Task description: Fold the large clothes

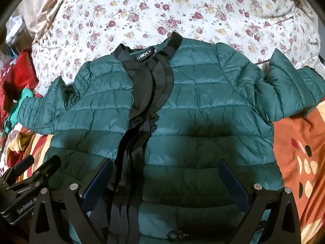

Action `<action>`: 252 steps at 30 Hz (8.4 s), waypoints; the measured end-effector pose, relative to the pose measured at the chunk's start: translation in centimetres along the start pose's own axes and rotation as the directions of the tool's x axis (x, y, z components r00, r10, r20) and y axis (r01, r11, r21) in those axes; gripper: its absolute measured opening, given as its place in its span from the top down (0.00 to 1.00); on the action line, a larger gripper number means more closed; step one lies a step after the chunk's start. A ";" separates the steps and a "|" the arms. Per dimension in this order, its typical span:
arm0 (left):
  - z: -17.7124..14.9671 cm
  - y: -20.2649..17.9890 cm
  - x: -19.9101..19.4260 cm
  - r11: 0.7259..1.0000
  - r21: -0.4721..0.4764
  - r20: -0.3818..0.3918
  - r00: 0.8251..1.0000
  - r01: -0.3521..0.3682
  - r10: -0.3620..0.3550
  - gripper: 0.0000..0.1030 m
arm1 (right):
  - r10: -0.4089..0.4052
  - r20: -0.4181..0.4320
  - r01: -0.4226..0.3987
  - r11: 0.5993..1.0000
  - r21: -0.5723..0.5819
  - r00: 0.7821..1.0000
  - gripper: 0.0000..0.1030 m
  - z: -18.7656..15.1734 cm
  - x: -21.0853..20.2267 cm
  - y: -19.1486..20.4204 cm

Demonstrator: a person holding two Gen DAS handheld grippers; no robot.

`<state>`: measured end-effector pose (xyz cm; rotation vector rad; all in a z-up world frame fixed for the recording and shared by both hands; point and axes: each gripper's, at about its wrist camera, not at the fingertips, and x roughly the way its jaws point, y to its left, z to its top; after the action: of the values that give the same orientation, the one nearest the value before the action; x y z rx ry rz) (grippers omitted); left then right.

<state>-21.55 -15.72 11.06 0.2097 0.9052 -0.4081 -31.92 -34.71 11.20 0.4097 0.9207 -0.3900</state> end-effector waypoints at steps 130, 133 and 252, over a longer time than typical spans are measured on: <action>9.8 14.2 1.2 0.985 -0.165 0.144 0.987 -0.042 0.066 0.93 | 0.114 -0.059 -0.117 0.992 -0.043 0.992 0.00 3.2 5.1 5.2; 8.8 9.6 1.1 0.996 -0.094 0.130 0.991 -0.003 0.016 0.93 | 0.102 -0.053 -0.104 0.994 -0.032 0.993 0.00 3.2 4.8 3.9; 5.6 5.6 5.3 0.989 -0.145 0.086 0.996 0.011 0.002 0.29 | -0.108 0.144 0.122 0.988 -0.092 0.984 0.44 11.3 4.4 -8.5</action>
<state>-12.17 -13.92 10.27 0.0561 0.8465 -0.3512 -25.97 -48.30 12.20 0.2344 0.8271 -0.4696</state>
